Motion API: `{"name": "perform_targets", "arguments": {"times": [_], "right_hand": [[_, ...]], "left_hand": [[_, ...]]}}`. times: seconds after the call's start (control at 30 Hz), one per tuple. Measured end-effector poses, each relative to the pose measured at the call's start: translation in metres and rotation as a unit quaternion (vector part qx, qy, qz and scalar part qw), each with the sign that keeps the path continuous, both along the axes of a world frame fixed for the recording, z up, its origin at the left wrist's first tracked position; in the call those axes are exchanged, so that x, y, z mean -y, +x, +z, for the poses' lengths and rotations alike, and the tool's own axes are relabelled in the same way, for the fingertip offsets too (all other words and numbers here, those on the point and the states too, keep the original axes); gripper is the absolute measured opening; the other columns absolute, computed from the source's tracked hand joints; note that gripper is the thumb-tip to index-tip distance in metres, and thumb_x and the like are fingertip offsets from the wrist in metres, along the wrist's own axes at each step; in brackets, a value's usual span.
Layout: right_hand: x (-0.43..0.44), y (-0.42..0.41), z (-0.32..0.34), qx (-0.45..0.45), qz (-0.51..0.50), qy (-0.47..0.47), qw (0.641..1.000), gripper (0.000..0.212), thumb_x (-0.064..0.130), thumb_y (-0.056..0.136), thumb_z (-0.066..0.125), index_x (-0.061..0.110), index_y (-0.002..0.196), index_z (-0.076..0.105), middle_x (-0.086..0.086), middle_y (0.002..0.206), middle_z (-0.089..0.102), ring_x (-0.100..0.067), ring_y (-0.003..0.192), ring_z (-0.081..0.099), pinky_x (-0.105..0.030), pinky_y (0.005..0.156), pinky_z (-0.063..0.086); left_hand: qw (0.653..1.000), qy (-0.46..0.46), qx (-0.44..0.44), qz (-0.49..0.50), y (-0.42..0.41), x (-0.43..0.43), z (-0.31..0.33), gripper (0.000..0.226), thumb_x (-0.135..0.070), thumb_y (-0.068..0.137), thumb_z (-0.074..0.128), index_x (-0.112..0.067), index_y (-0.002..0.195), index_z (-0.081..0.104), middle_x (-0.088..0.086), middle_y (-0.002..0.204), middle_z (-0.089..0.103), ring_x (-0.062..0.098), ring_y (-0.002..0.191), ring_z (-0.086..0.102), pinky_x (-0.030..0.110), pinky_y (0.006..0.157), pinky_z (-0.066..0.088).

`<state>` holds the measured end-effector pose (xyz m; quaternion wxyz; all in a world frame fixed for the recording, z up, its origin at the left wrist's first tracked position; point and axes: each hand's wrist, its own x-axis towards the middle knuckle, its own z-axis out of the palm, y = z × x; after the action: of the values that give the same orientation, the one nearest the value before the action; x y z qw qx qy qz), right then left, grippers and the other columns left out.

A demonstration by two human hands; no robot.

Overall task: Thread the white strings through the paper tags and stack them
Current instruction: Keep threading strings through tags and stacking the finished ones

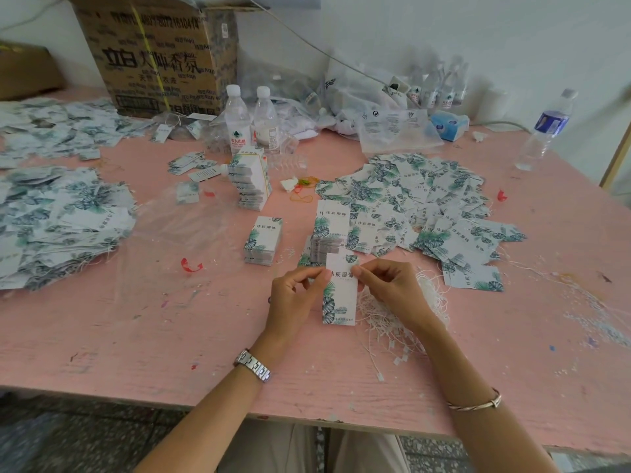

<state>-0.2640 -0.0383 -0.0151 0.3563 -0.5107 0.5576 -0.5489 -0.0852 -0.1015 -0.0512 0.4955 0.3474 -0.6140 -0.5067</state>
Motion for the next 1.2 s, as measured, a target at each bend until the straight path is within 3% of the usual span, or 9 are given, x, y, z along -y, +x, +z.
{"name": "perform_targets", "arguments": {"times": [0.27, 0.4, 0.6, 0.73, 0.9, 1.0, 1.07, 1.13, 1.2], "right_hand": [[-0.001, 0.0, -0.001, -0.002, 0.005, -0.003, 1.0, 0.022, 0.026, 0.089, 0.068, 0.005, 0.084, 0.074, 0.008, 0.056, 0.063, -0.006, 0.038, 0.03, -0.018, 0.039, 0.025], [0.0, 0.0, -0.002, 0.005, 0.003, -0.002, 1.0, 0.021, 0.028, 0.088, 0.07, 0.008, 0.086, 0.075, 0.001, 0.064, 0.069, -0.009, 0.039, 0.03, -0.02, 0.039, 0.025], [0.001, -0.002, -0.004, 0.005, 0.005, -0.003, 1.0, 0.023, 0.029, 0.088, 0.07, 0.006, 0.088, 0.076, -0.001, 0.066, 0.07, -0.008, 0.04, 0.031, -0.019, 0.039, 0.026], [0.0, -0.002, -0.005, -0.004, 0.013, -0.009, 1.0, 0.018, 0.022, 0.092, 0.069, 0.005, 0.086, 0.075, 0.007, 0.059, 0.066, -0.008, 0.039, 0.029, -0.019, 0.039, 0.025], [0.0, -0.005, -0.003, -0.023, 0.012, -0.02, 0.999, 0.022, 0.023, 0.093, 0.065, 0.003, 0.09, 0.074, 0.002, 0.066, 0.067, -0.009, 0.044, 0.03, -0.02, 0.043, 0.025], [-0.004, -0.011, 0.003, -0.095, 0.003, -0.036, 0.995, 0.013, 0.018, 0.092, 0.067, 0.007, 0.092, 0.073, 0.012, 0.072, 0.068, -0.004, 0.05, 0.035, -0.015, 0.05, 0.03], [-0.01, -0.016, 0.009, -0.163, 0.07, -0.024, 0.984, 0.005, 0.01, 0.09, 0.07, 0.008, 0.093, 0.074, 0.009, 0.083, 0.068, -0.006, 0.055, 0.041, -0.016, 0.054, 0.034], [-0.018, -0.019, 0.013, -0.25, 0.171, 0.019, 0.953, 0.01, 0.005, 0.088, 0.072, 0.011, 0.094, 0.077, 0.005, 0.091, 0.064, -0.007, 0.07, 0.054, -0.019, 0.067, 0.044], [-0.027, -0.018, 0.014, -0.36, 0.229, 0.063, 0.902, 0.015, 0.008, 0.086, 0.076, 0.02, 0.095, 0.08, 0.009, 0.09, 0.058, -0.005, 0.081, 0.055, -0.025, 0.075, 0.047]], "left_hand": [[1.0, 0.017, -0.008, 0.001, 0.001, -0.002, 0.001, 0.014, -0.012, 0.089, 0.075, -0.023, 0.098, 0.076, -0.023, 0.079, 0.073, -0.01, 0.067, 0.054, 0.007, 0.06, 0.039], [0.999, 0.033, -0.009, 0.002, 0.0, -0.002, 0.0, 0.013, -0.013, 0.088, 0.075, -0.021, 0.1, 0.077, -0.018, 0.081, 0.075, -0.008, 0.068, 0.054, 0.008, 0.061, 0.04], [0.999, 0.051, -0.012, 0.0, 0.001, -0.002, 0.0, 0.011, -0.018, 0.09, 0.075, -0.023, 0.099, 0.078, -0.008, 0.091, 0.078, 0.004, 0.085, 0.07, 0.014, 0.069, 0.05], [0.998, 0.066, -0.02, -0.006, 0.001, -0.001, 0.0, 0.013, -0.018, 0.089, 0.076, -0.029, 0.094, 0.077, -0.007, 0.091, 0.078, 0.014, 0.087, 0.073, 0.027, 0.075, 0.059], [0.994, 0.085, -0.068, 0.02, 0.001, -0.001, 0.002, 0.013, -0.01, 0.087, 0.076, -0.023, 0.089, 0.078, -0.006, 0.084, 0.078, 0.003, 0.077, 0.072, 0.014, 0.068, 0.053], [0.986, 0.116, -0.111, 0.046, 0.002, 0.0, 0.003, 0.012, -0.008, 0.087, 0.075, -0.019, 0.09, 0.078, -0.005, 0.084, 0.078, 0.002, 0.077, 0.071, 0.014, 0.069, 0.053], [0.982, 0.13, -0.129, 0.054, 0.003, 0.002, 0.004, 0.013, -0.008, 0.087, 0.075, -0.02, 0.089, 0.077, -0.005, 0.084, 0.078, 0.003, 0.078, 0.071, 0.015, 0.07, 0.054], [0.98, 0.137, -0.136, 0.059, 0.003, 0.002, 0.004, 0.013, -0.008, 0.087, 0.075, -0.021, 0.088, 0.078, -0.004, 0.084, 0.078, 0.003, 0.078, 0.069, 0.016, 0.071, 0.054], [0.98, 0.135, -0.135, 0.06, 0.004, 0.002, 0.004, 0.011, -0.009, 0.088, 0.075, -0.02, 0.09, 0.077, -0.005, 0.083, 0.078, 0.003, 0.077, 0.068, 0.016, 0.071, 0.053]]}}
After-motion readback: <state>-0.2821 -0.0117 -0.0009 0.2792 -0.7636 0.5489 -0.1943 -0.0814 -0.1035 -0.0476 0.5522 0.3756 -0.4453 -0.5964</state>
